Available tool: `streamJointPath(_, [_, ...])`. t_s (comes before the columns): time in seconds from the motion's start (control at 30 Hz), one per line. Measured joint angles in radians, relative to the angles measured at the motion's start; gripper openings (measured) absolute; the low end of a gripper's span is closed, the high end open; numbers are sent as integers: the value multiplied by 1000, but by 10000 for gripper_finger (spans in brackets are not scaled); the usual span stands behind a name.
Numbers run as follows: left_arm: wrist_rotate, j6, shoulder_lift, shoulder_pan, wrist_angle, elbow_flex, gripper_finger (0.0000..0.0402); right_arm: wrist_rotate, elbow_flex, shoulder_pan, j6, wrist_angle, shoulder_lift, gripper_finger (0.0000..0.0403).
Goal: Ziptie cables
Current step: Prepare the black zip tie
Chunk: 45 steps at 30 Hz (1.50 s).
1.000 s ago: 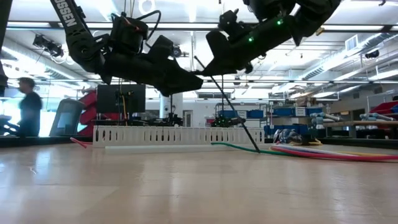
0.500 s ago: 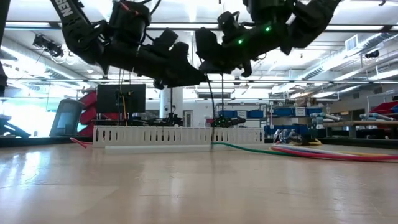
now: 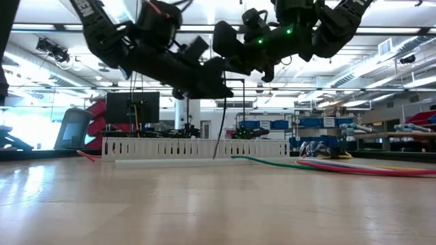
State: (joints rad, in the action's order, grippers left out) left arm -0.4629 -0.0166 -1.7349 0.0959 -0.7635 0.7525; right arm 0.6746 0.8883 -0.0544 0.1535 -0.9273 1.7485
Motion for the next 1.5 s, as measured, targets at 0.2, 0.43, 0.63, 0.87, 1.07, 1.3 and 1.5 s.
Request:
streamJointPath(0.2, [-50,-13,-69,-5,3,49,162,-1,0,5,-20,15,0,0])
streamJointPath(0.43, [-219,65,-69,-34,-26,53,162,39,0,8,-34,35,0,0])
streamJointPath(0.63, [-251,208,-70,-55,-110,53,162,32,0,4,-33,40,0,0])
streamJointPath(0.87, [-283,220,-70,-61,-100,53,162,30,0,5,-27,47,0,0])
streamJointPath(1.07, [-342,223,-70,-85,-106,52,154,29,0,5,-24,52,0,0])
streamJointPath(1.3, [-343,225,-70,-85,-106,52,100,2,0,4,-16,55,0,0])
streamJointPath(1.5, [-337,225,-70,-85,-105,52,29,1,0,5,-16,56,0,0])
